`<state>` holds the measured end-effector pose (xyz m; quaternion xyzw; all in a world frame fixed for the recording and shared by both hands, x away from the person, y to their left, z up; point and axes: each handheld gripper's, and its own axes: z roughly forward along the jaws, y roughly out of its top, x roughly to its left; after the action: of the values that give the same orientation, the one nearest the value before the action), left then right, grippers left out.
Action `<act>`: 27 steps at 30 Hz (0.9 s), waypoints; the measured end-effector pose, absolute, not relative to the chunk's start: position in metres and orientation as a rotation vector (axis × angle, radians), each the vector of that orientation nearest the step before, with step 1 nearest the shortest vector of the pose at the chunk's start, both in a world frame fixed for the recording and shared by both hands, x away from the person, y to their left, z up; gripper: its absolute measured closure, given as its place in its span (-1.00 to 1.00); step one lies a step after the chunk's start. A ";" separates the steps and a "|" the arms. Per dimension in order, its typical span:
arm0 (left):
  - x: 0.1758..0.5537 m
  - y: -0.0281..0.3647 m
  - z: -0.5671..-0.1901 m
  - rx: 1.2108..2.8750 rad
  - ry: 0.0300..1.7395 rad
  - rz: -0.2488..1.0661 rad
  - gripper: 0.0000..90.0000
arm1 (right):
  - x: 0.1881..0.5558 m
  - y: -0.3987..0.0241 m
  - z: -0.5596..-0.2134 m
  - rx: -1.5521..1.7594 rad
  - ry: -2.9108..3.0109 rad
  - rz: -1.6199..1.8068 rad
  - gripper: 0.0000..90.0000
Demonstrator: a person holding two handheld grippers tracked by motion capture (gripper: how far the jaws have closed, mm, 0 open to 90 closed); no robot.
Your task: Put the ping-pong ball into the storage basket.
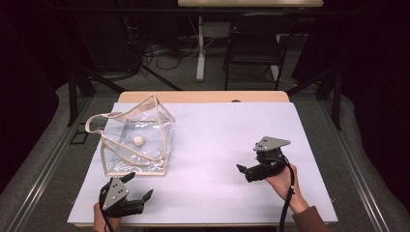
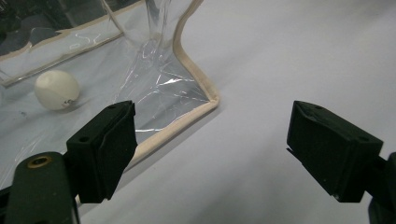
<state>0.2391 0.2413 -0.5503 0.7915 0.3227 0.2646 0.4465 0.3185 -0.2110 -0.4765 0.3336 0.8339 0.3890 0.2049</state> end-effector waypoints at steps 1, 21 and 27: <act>0.239 0.241 -0.551 1.958 0.801 0.654 -0.64 | 0.318 -0.213 -0.478 0.938 2.325 1.084 -0.98; 0.239 0.241 -0.551 1.961 0.801 0.654 -0.64 | 0.301 -0.238 -0.513 1.002 2.303 1.030 -0.98; 0.239 0.241 -0.551 1.966 0.799 0.657 -0.64 | 0.296 -0.245 -0.524 1.025 2.299 1.024 -0.98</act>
<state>0.2392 0.2407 -0.5508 0.7929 0.3225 0.2650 0.4439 0.2961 -0.2447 -0.5241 0.3688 0.8271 0.3683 0.2103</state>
